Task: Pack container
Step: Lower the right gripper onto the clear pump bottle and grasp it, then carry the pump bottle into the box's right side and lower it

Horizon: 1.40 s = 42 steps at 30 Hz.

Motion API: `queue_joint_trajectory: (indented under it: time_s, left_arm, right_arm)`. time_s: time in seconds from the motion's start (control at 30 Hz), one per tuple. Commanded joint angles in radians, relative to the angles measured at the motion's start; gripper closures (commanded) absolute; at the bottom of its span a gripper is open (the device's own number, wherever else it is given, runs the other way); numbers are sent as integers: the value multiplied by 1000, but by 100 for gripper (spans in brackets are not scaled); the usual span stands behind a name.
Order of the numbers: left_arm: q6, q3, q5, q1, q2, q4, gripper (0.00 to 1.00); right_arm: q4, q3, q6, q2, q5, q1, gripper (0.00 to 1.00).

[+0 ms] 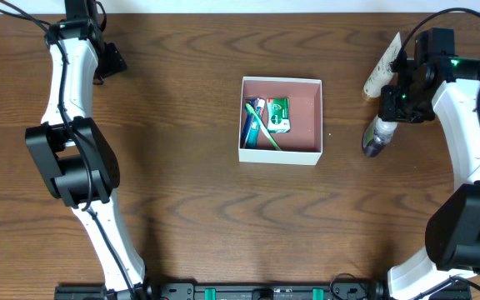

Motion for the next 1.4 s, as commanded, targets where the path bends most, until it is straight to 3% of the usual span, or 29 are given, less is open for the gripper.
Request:
queue_joint_trajectory:
  time_s: [0.0, 0.1, 0.27, 0.77, 0.97, 1.23, 1.37]
  left_arm:
    - [-2, 20, -13, 2, -39, -3, 2]
    - [-2, 20, -13, 2, -39, -3, 2]
    - [-2, 20, -12, 2, -39, -3, 2]
    - [-2, 20, -13, 2, -39, -3, 2]
    - [-2, 20, -13, 2, -39, -3, 2]
    - [-2, 20, -13, 2, -39, -3, 2]
    - [-2, 20, -13, 2, -39, -3, 2]
  right_arm:
    - [1, -6, 7, -11, -8, -4, 71]
    - [-2, 0, 15, -11, -13, -3, 78]
    - [-36, 80, 37, -13, -69, -3, 79]
    - [-294, 626, 109, -14, -289, 60, 81]
    - [-269, 661, 142, -13, -284, 166, 80]
    - [-214, 658, 212, 2, -92, 302, 79]
    - [-179, 658, 234, 36, -85, 341, 79]
